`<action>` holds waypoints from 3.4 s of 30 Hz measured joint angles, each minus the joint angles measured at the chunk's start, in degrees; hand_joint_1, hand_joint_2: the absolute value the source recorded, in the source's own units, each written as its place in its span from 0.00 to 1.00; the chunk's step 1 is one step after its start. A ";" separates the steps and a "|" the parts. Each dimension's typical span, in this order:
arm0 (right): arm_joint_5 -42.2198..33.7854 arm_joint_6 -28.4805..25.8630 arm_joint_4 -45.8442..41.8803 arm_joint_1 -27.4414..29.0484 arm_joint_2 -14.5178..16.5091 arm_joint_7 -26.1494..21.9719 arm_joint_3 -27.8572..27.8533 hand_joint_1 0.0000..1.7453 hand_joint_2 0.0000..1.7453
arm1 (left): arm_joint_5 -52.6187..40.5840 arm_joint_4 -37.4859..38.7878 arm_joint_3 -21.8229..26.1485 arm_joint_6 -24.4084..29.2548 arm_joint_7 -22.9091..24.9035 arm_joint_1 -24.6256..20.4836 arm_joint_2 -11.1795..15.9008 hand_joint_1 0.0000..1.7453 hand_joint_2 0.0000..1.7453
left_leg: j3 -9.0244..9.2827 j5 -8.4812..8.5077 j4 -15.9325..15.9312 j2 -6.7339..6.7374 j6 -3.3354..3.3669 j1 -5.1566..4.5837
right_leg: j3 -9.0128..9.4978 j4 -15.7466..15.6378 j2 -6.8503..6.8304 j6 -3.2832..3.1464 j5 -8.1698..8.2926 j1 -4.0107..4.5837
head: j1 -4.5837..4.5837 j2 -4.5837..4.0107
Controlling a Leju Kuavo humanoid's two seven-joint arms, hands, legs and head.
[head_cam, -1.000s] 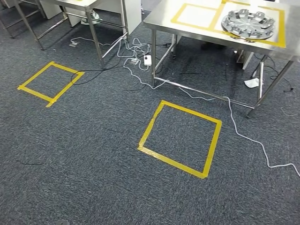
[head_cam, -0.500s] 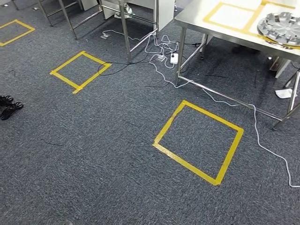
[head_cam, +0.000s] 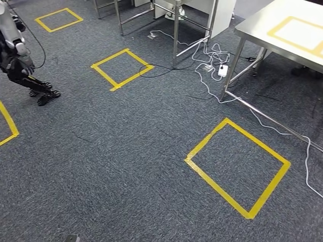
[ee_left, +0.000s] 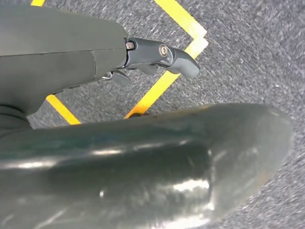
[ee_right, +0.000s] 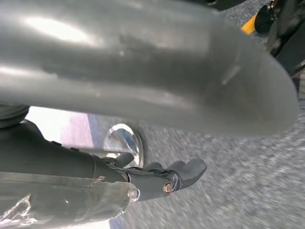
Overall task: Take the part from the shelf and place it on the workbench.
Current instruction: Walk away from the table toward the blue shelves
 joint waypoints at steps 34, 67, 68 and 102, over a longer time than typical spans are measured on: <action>2.48 -0.01 0.39 -0.23 -0.50 -0.93 1.68 0.00 0.00 | -0.20 0.25 -0.79 0.77 1.44 -0.42 1.07 0.00 0.00 | -1.81 1.42 0.39 -1.97 -1.12 -0.01 | 0.95 -2.34 0.20 -1.18 0.40 0.37 | -0.23 0.00; 7.34 1.01 0.93 -0.41 -0.17 -0.51 8.20 0.00 0.00 | 1.91 0.25 -0.24 2.06 1.54 -0.16 2.36 0.00 0.00 | -1.85 1.30 0.71 -2.33 -0.97 -0.09 | 0.73 -2.25 -0.45 -1.48 0.64 0.55 | 0.12 0.00; 7.36 0.89 0.93 -0.40 -0.24 -0.62 8.42 0.00 0.00 | 1.87 0.25 -0.19 1.64 1.46 -0.03 2.30 0.00 0.00 | -2.10 1.08 0.97 -1.54 -1.26 -0.11 | 0.83 -2.49 -1.11 -1.89 0.86 0.56 | 0.05 0.00; 7.29 -0.38 1.17 0.37 -0.57 -3.08 12.79 0.00 0.00 | 2.74 0.36 0.85 0.36 3.53 1.10 3.69 0.00 0.00 | -6.59 -4.12 10.12 4.09 -1.86 -0.27 | 0.52 -2.37 -3.85 -2.69 1.08 0.68 | -0.11 0.00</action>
